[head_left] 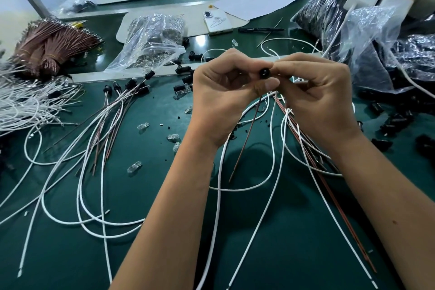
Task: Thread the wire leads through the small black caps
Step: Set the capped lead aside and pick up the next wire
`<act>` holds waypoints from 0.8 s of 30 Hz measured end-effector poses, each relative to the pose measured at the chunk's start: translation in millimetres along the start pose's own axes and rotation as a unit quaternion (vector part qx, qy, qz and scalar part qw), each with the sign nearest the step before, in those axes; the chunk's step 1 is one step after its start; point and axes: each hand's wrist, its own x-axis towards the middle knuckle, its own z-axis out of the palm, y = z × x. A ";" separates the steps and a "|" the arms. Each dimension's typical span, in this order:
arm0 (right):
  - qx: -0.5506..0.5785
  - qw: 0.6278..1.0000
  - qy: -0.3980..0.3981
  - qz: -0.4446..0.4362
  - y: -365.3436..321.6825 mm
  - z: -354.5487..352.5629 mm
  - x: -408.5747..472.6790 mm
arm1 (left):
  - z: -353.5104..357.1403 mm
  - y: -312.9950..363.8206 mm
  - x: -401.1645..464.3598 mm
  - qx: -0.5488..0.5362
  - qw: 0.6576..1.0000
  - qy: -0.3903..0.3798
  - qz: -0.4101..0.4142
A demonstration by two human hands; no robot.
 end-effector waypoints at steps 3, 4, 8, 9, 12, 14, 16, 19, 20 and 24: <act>-0.002 1.000 -0.008 -0.002 -0.9 -0.7 0.1 | -0.5 -0.5 0.4 0.010 1.000 -0.007 0.000; 0.001 1.000 -0.009 -0.002 -1.6 -1.0 0.4 | -0.6 -1.1 0.4 0.013 1.000 -0.009 0.001; 0.007 1.000 0.003 -0.012 -5.6 -0.2 1.1 | -1.4 -2.1 1.9 0.034 0.999 0.002 0.007; 0.004 1.000 0.005 -0.013 -5.9 0.7 1.0 | -1.1 -2.0 2.2 0.037 0.999 0.007 0.008; -0.005 1.000 0.003 0.000 -4.0 2.8 0.0 | 0.4 -2.8 1.5 0.025 0.999 0.024 0.011; -0.005 1.000 -0.006 0.014 -2.0 3.2 0.0 | 1.5 -4.7 0.6 0.023 0.999 0.038 0.015; -0.008 1.000 -0.011 0.019 -0.6 3.3 0.2 | 2.5 -5.6 0.0 0.027 0.998 0.049 0.016; -0.019 1.000 -0.008 0.016 1.8 3.0 -0.4 | 2.2 -6.8 -0.3 0.020 0.998 0.050 0.016; -0.023 1.000 -0.006 0.015 2.3 3.0 -0.5 | 2.1 -7.3 -0.2 0.016 0.999 0.049 0.017; -0.022 1.000 -0.009 0.011 2.3 4.1 -0.1 | 2.2 -10.0 -0.9 0.011 0.998 0.055 0.024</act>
